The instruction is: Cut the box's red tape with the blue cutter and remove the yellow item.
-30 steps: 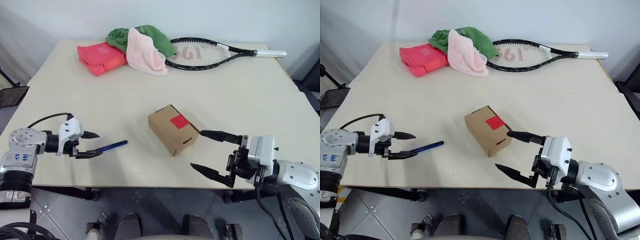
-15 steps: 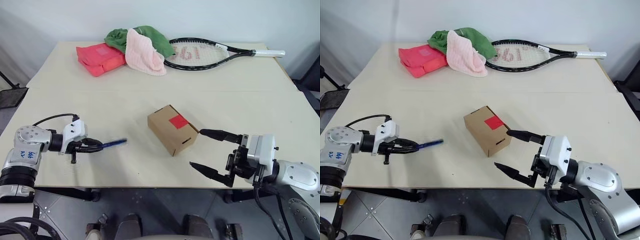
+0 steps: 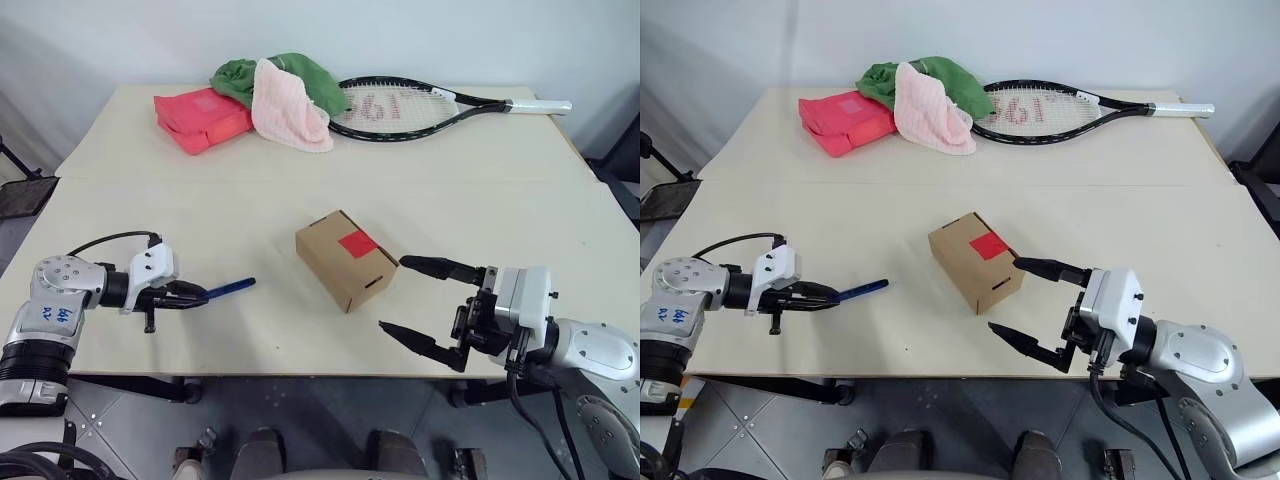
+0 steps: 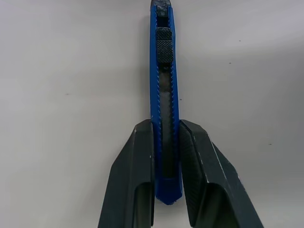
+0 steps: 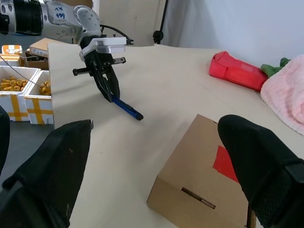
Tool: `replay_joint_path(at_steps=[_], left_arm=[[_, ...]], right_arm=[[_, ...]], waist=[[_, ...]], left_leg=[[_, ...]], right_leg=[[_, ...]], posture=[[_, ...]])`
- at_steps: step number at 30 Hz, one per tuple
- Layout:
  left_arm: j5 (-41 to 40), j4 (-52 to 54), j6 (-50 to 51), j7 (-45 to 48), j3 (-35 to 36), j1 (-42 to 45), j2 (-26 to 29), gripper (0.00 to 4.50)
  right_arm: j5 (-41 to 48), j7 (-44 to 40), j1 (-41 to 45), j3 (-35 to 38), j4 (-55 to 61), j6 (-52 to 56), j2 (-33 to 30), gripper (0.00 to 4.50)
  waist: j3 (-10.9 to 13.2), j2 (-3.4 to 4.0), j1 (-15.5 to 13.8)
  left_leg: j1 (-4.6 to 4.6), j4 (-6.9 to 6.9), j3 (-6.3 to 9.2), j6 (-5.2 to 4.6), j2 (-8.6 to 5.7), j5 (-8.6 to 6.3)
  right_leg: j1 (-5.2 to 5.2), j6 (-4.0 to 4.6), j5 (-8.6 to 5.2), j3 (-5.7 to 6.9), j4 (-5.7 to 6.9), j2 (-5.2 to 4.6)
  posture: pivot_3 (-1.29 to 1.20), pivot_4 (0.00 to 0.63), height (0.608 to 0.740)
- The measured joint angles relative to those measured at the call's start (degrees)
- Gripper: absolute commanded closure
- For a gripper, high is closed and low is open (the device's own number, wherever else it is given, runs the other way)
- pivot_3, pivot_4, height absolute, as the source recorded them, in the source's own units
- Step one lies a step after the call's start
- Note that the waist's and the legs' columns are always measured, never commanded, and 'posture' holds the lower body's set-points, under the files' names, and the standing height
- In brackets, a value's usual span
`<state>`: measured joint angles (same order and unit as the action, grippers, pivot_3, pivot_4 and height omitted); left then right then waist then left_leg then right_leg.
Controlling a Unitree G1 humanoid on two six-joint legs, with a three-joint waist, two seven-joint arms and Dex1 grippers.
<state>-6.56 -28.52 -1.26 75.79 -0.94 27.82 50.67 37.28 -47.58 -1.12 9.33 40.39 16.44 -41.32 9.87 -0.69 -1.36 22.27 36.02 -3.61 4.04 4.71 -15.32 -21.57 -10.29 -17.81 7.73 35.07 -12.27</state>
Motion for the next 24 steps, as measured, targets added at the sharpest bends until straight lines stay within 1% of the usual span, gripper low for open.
replay_joint_path(at_steps=[3, 5, 6, 7, 9, 12, 14, 17, 20, 23, 24], left_arm=[[-0.59, 4.63, 1.05, 0.19, 0.27, -1.93, -0.05, 4.09], [-1.42, 11.55, 3.63, 1.97, -0.77, -3.98, 0.33, 4.09], [-1.62, 16.57, 5.94, 3.27, -2.5, -4.68, 0.75, 4.09], [-1.91, 19.05, 7.52, 3.89, -3.43, -4.8, 0.77, 4.09], [-2.72, 27.06, 14.33, 3.79, -6.31, -3.99, 0.22, 4.09], [-1.95, 37.54, 27.09, 0.19, -12.37, 0.53, -4.36, 4.09], [-0.63, 41.07, 32.01, -1.93, -16.96, 2.33, -7.4, 4.09], [1.84, 41.64, 36.98, -6.65, -21.79, 4.77, -12.83, 4.09], [3.98, 41.72, 40.09, -9.47, -25.7, 7.29, -15.36, 4.09], [5.56, 42.26, 41.58, -11.39, -27.5, 8.09, -16.17, 4.09], [6.01, 42.95, 42.34, -11.9, -28.01, 8.26, -16.23, 4.09]], right_arm=[[0.33, -0.12, -1.21, 0.29, 0.06, 0.5, -0.41, 0.0], [1.24, -0.83, -3.54, 2.23, 0.36, 1.55, -2.0, 0.0], [1.93, -1.44, -4.98, 3.9, 0.58, 2.12, -3.26, 0.0], [2.3, -1.85, -5.75, 4.83, 0.66, 2.56, -3.9, 0.0], [3.54, -3.21, -8.58, 7.81, 0.85, 3.64, -5.53, 0.0], [4.33, -6.79, -14.64, 12.26, -0.14, 4.06, -7.02, 0.0], [4.25, -8.47, -16.8, 13.93, -0.49, 4.54, -7.9, 0.0], [4.06, -9.52, -18.33, 14.58, -0.6, 5.3, -9.03, 0.0], [1.74, -9.91, -19.12, 14.18, -0.6, 6.38, -10.89, 0.0], [-0.95, -9.77, -19.15, 12.4, -0.76, 6.37, -10.97, 0.54], [-1.7, -9.62, -18.84, 11.62, -0.77, 6.39, -10.97, 0.84]], waist=[[0.0, 0.0, -0.05], [0.05, -0.06, -0.34], [0.09, -0.11, -0.48], [0.1, -0.14, -0.5], [0.16, -0.23, -0.6], [0.17, -0.25, -1.27], [0.17, -0.25, -1.36], [0.18, -0.27, -1.13], [0.19, -0.29, -1.31], [0.19, -0.29, -1.53], [0.19, -0.29, -1.58]], left_leg=[[0.02, 0.01, -0.01, 0.0, 0.0, -0.01], [0.06, 0.06, -0.01, -0.02, 0.0, -0.03], [0.1, 0.1, -0.01, -0.03, 0.0, -0.04], [0.1, 0.1, -0.01, -0.03, 0.0, -0.04], [0.09, 0.12, 0.0, -0.04, 0.01, -0.04], [0.11, 0.19, -0.01, -0.08, -0.01, -0.07], [0.09, 0.22, -0.01, -0.09, 0.0, -0.07], [0.07, 0.22, -0.01, -0.09, 0.01, -0.07], [0.1, 0.24, -0.01, -0.11, 0.0, -0.08], [0.11, 0.25, -0.01, -0.11, 0.0, -0.09], [0.11, 0.28, -0.01, -0.11, 0.0, -0.09]], right_leg=[[0.0, 0.0, 0.0, -0.01, -0.01, 0.0], [0.0, -0.01, 0.01, -0.01, -0.03, -0.01], [0.0, -0.01, 0.01, -0.01, -0.04, -0.01], [0.0, -0.01, 0.01, -0.01, -0.04, 0.0], [0.0, -0.01, 0.01, -0.02, -0.02, 0.0], [0.02, -0.03, 0.02, -0.05, -0.04, 0.0], [0.03, -0.03, 0.03, -0.07, -0.03, 0.0], [0.01, -0.03, 0.03, -0.08, -0.02, 0.03], [0.02, -0.03, 0.03, -0.09, -0.08, 0.03], [0.02, -0.03, 0.03, -0.09, -0.11, 0.03], [0.03, -0.02, 0.03, -0.09, -0.11, 0.03]], posture=[[0.0, 0.15, 0.74], [0.0, 0.15, 0.74], [0.0, 0.15, 0.74], [0.0, 0.15, 0.74], [0.0, 0.15, 0.74], [0.0, 0.15, 0.74], [0.0, 0.15, 0.74], [0.0, 0.15, 0.74], [0.0, 0.15, 0.74], [0.0, 0.15, 0.74], [0.0, 0.15, 0.74]])
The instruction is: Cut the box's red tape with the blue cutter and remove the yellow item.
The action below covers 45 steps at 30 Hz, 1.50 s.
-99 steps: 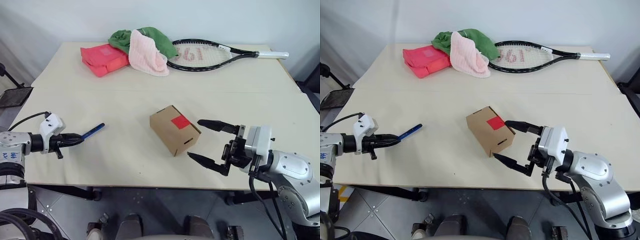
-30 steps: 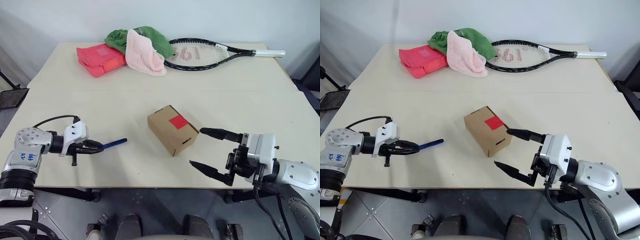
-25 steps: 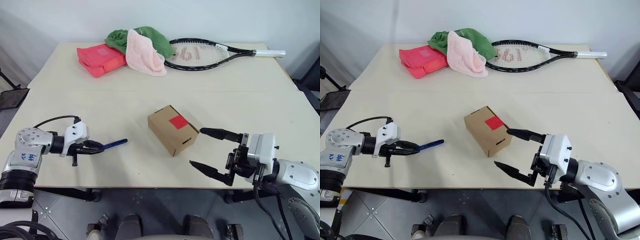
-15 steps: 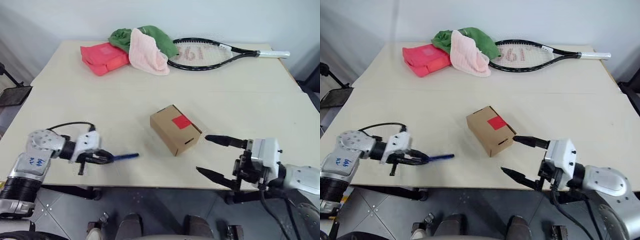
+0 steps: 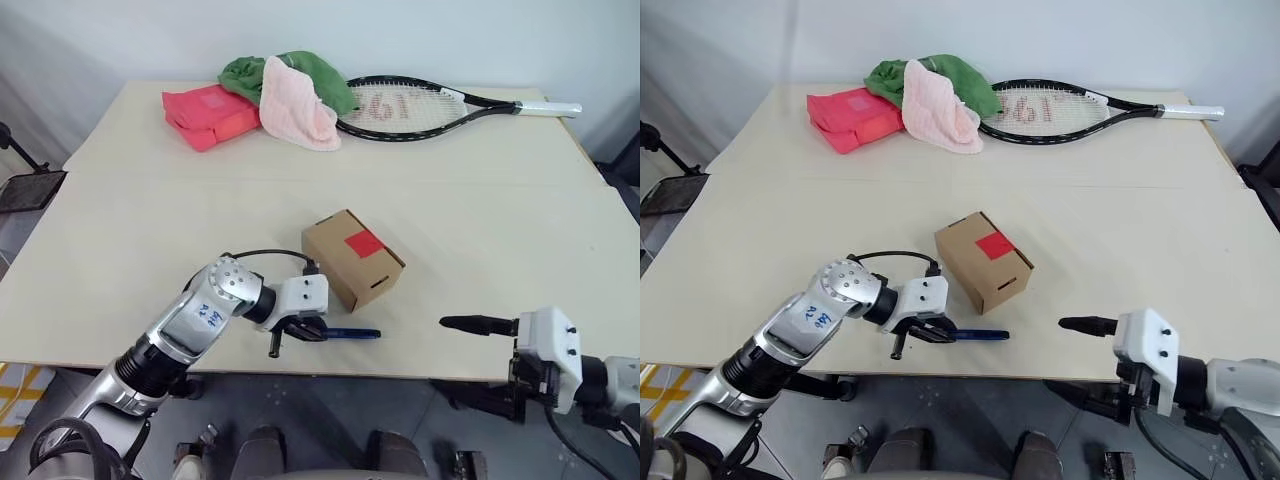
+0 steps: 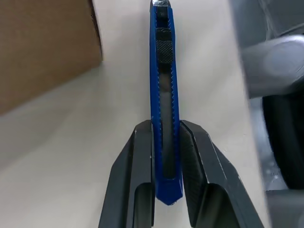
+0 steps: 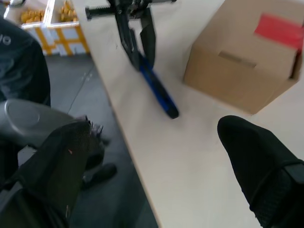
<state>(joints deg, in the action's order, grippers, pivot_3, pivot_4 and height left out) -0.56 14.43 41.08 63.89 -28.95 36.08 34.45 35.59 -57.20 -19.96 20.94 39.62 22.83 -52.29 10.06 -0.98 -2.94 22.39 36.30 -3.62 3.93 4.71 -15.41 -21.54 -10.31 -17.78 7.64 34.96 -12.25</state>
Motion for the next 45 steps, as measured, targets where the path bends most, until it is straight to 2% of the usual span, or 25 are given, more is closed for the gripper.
replay_joint_path(at_steps=[9, 10, 11, 18, 22, 45], left_arm=[[2.27, 4.35, 5.9, -1.35, -5.68, 3.08, -1.41, 4.09], [2.26, 4.63, 6.36, -1.49, -5.89, 3.08, -1.73, 4.09], [2.25, 4.92, 6.91, -1.64, -6.14, 3.14, -1.89, 4.09], [2.23, 6.53, 6.88, -1.71, -6.97, 3.14, 0.11, 4.09], [2.16, 7.29, 7.07, -1.8, -6.99, 2.74, 0.51, 4.09], [-0.11, 7.62, 11.97, -2.31, -7.1, 3.71, 0.81, 4.09]], right_arm=[[-7.02, 4.08, 12.19, -14.05, -3.26, 2.38, 0.76, 4.04], [-7.74, 4.32, 12.92, -14.93, -3.74, 2.41, 0.83, 4.34], [-9.29, 4.69, 14.23, -16.65, -4.63, 2.37, 0.91, 4.43], [-13.55, 6.92, 21.79, -24.39, -9.9, 5.96, 3.37, 4.43], [-14.92, 6.42, 22.91, -27.2, -11.27, 5.82, 4.36, 4.43], [-20.42, 3.06, 26.62, -32.02, -14.98, 0.82, 6.94, 4.43]], waist=[[0.0, 0.0, -0.36], [0.0, 0.01, -0.42], [0.0, 0.0, -0.31], [-0.01, 0.02, -0.02], [-0.01, 0.02, 0.09], [-0.02, 0.02, 0.42]], left_leg=[[0.14, 0.35, 0.01, -0.08, 0.0, -0.17], [0.19, 0.43, 0.01, -0.11, 0.0, -0.21], [0.25, 0.59, 0.01, -0.15, 0.01, -0.27], [0.35, 0.76, 0.01, -0.2, 0.02, -0.36], [0.36, 0.76, 0.01, -0.2, 0.02, -0.37], [0.31, 0.77, 0.01, -0.2, 0.04, -0.39]], right_leg=[[0.04, 0.04, 0.02, -0.01, -0.05, 0.0], [0.04, 0.04, 0.02, 0.0, -0.05, 0.0], [0.04, 0.04, 0.03, 0.0, -0.04, 0.0], [-0.01, 0.03, 0.03, -0.01, -0.01, 0.0], [-0.02, 0.03, 0.03, 0.0, -0.03, 0.0], [-0.01, 0.02, 0.03, -0.01, 0.04, 0.0]], posture=[[0.0, 0.15, 0.74], [0.0, 0.15, 0.74], [0.0, 0.15, 0.74], [0.0, 0.15, 0.74], [0.0, 0.15, 0.74], [0.0, 0.15, 0.74]])
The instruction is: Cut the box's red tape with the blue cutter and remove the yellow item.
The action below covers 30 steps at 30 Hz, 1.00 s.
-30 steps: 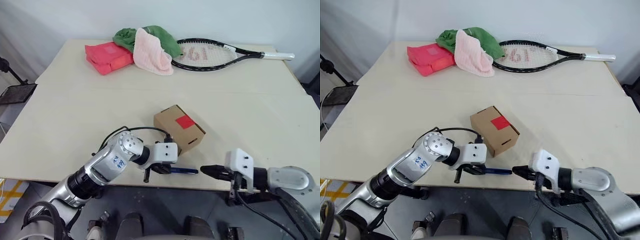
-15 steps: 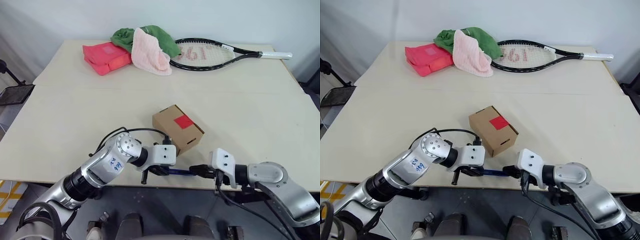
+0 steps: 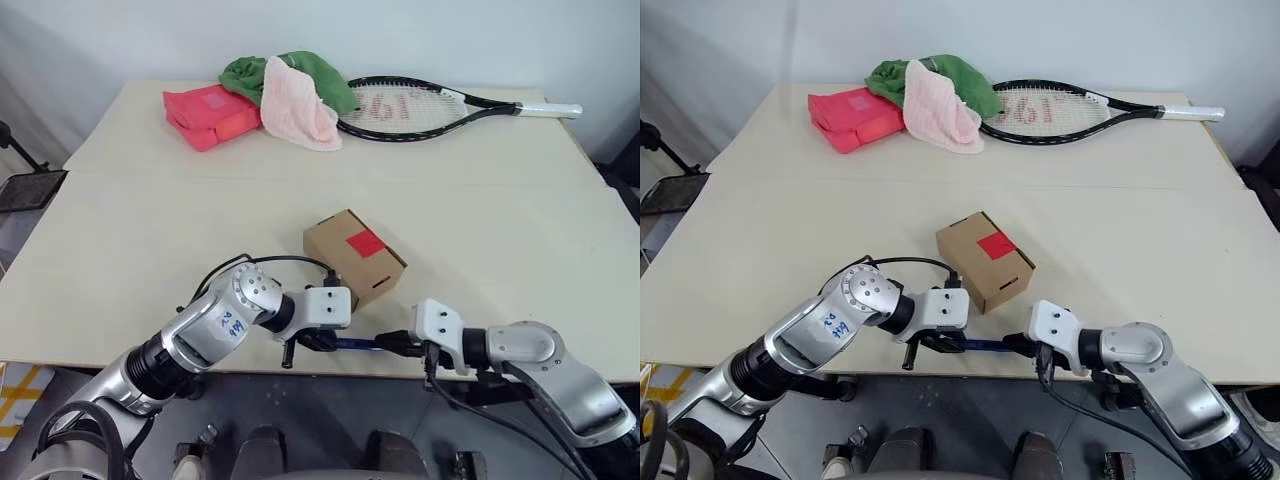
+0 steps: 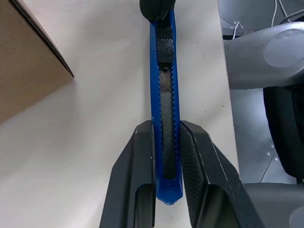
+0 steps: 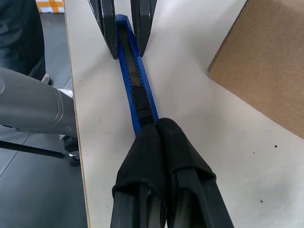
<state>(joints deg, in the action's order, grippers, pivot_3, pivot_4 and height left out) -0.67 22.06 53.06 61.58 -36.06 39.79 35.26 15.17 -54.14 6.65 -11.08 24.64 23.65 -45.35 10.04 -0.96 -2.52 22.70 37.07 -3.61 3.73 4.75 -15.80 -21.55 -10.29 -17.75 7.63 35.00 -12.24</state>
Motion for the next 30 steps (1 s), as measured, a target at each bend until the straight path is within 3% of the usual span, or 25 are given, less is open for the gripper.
replay_joint_path(at_steps=[15, 19, 30], left_arm=[[-1.03, 0.13, 2.82, 0.12, 0.05, 0.35, 1.57, 4.09], [-1.27, 0.18, 3.04, -0.21, -0.33, 0.65, 0.97, 4.09], [-1.54, 0.47, 3.08, -0.74, -0.57, 0.73, 1.04, 4.09]], right_arm=[[-6.4, -1.45, 3.33, -4.28, -2.71, -4.64, 4.34, 4.43], [-7.35, -1.04, 4.62, -7.27, -2.84, -4.77, 7.98, 4.43], [-7.49, -1.14, 5.43, -8.84, -3.15, -4.94, 8.81, 4.43]], waist=[[-0.47, -0.42, 1.39], [-0.56, -0.31, 1.06], [-0.56, -0.32, 0.96]], left_leg=[[-0.34, -0.09, 0.0, 0.04, 0.21, -0.02], [-0.29, -0.03, -0.03, 0.17, 0.26, -0.12], [-0.26, -0.02, -0.04, 0.17, 0.26, -0.16]], right_leg=[[0.14, 0.02, -0.01, -0.16, 0.06, 0.26], [0.13, 0.03, -0.01, -0.2, 0.0, 0.31], [0.11, 0.03, -0.01, -0.19, -0.04, 0.32]], posture=[[0.0, 0.15, 0.74], [0.0, 0.15, 0.74], [0.0, 0.15, 0.74]])
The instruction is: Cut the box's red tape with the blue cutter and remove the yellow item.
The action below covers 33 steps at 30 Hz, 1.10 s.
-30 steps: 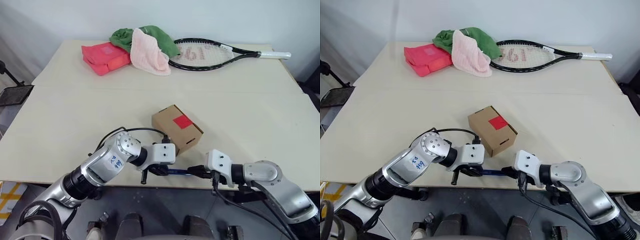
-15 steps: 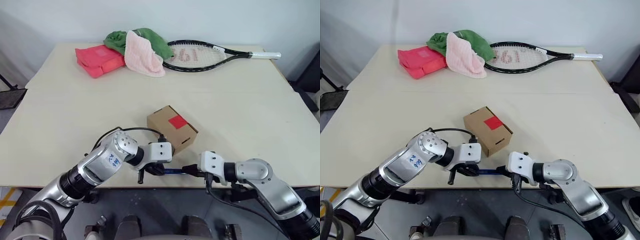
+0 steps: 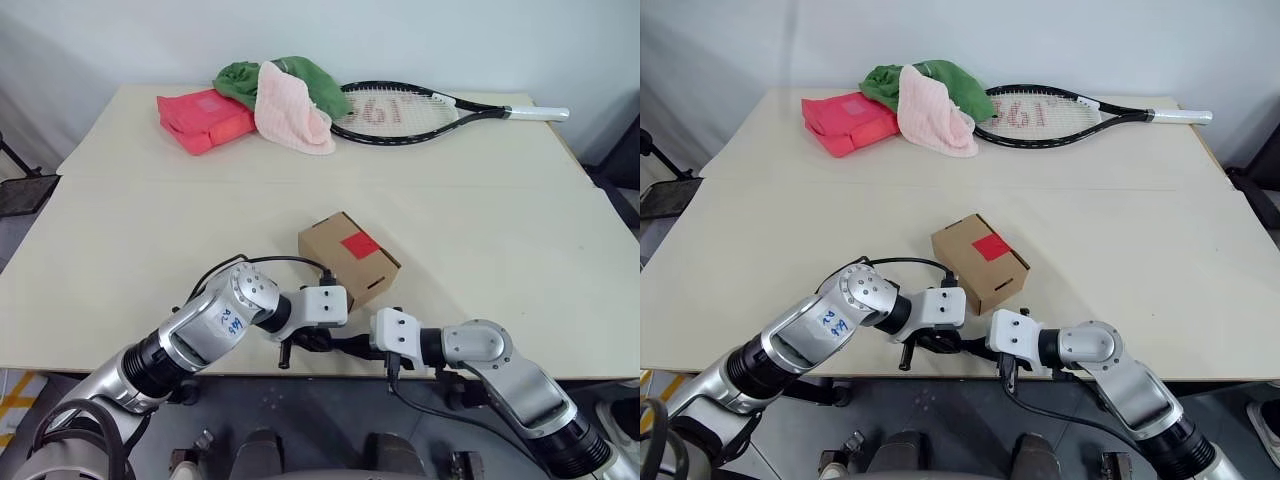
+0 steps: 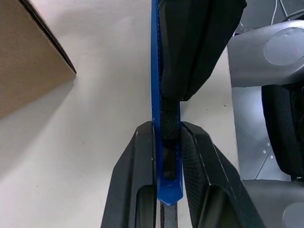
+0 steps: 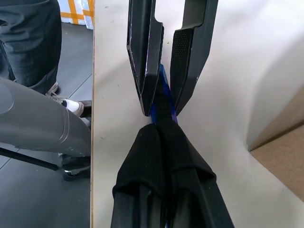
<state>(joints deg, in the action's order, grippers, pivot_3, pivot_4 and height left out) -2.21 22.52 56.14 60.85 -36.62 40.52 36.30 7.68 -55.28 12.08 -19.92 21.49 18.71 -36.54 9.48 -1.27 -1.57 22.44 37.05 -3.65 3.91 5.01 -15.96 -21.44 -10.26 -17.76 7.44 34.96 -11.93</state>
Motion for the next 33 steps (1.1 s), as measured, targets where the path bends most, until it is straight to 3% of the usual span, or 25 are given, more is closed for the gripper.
replay_joint_path(at_steps=[10, 33], left_arm=[[-1.84, -0.24, -8.4, 1.9, 2.37, -2.57, 6.35, 4.09], [-2.55, -1.13, -16.73, 4.79, 6.67, -6.88, 12.17, 4.09]], right_arm=[[0.18, -1.22, 0.23, -0.04, -1.37, -1.64, -0.06, 4.43], [0.72, -0.26, -1.49, 0.33, -0.25, -1.04, 0.2, 4.43]], waist=[[0.02, 0.03, 0.34], [0.03, 0.03, 0.16]], left_leg=[[0.01, -0.07, 0.0, 0.01, 0.08, 0.0], [0.03, -0.05, -0.02, 0.04, 0.08, -0.03]], right_leg=[[-0.11, 0.01, 0.0, -0.04, 0.01, 0.09], [-0.12, 0.01, 0.0, -0.05, 0.01, 0.1]], posture=[[0.0, 0.15, 0.74], [0.0, 0.15, 0.74]])
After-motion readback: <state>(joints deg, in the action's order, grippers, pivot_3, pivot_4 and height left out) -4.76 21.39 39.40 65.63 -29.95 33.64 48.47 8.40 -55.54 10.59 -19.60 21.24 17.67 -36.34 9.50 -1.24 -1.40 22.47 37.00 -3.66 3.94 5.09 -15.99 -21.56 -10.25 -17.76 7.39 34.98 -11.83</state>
